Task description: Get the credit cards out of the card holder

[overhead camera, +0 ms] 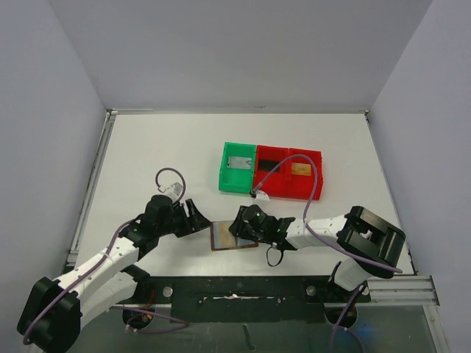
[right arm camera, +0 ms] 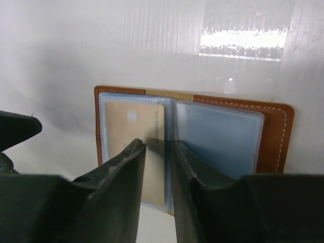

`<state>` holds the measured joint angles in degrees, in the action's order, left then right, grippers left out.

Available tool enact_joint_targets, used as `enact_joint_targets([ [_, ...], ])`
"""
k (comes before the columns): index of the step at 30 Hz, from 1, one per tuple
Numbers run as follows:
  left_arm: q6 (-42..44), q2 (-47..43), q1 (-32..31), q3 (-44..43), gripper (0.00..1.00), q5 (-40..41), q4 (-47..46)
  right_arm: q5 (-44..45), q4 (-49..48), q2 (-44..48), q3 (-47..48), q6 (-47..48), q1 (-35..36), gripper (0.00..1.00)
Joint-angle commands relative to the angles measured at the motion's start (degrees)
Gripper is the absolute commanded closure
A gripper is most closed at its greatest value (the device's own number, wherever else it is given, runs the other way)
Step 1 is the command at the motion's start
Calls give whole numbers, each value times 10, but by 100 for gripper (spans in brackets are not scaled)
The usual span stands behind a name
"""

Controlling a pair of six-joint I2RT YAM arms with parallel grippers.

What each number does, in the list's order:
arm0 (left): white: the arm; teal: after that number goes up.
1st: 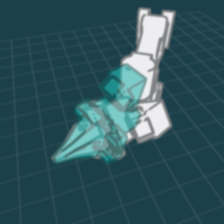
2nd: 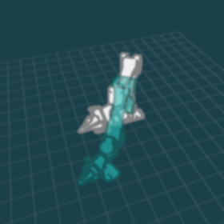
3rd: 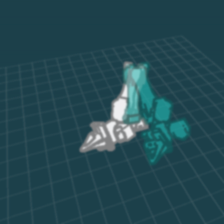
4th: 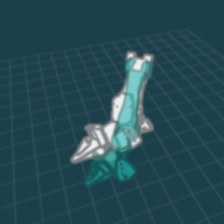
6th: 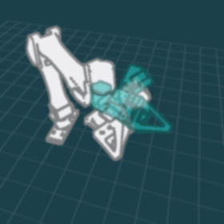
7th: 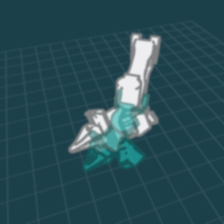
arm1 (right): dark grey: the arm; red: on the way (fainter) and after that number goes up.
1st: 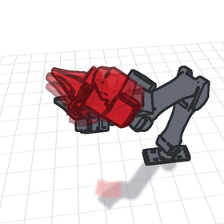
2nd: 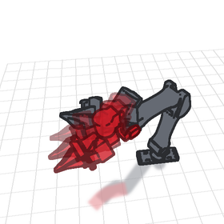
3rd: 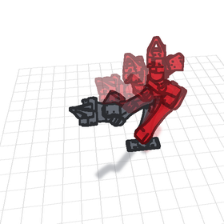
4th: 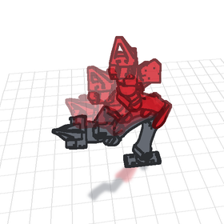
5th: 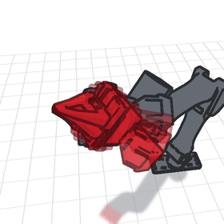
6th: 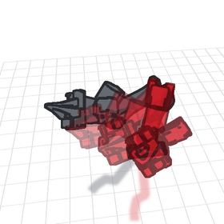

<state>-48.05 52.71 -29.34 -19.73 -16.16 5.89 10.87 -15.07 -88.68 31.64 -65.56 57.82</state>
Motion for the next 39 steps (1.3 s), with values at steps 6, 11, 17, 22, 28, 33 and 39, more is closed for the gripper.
enact_joint_targets([
  [6,-15,-110,-7,-39,35,177,66,118,272,-21,176,96,27,49],
  [11,-15,-171,-6,-39,32,206,98,112,323,-53,233,139,39,42],
  [17,-16,-191,-6,-34,32,189,112,90,322,-93,273,155,47,35],
  [22,-4,-171,-6,-56,32,182,129,77,314,-107,280,155,53,29],
  [28,1,-153,-6,-59,32,163,121,79,317,-118,276,148,56,24],
  [33,7,-142,-6,-60,32,160,116,77,306,-122,251,131,57,23],
  [39,11,-139,-6,-55,32,148,103,42,231,-90,199,127,44,31],
])
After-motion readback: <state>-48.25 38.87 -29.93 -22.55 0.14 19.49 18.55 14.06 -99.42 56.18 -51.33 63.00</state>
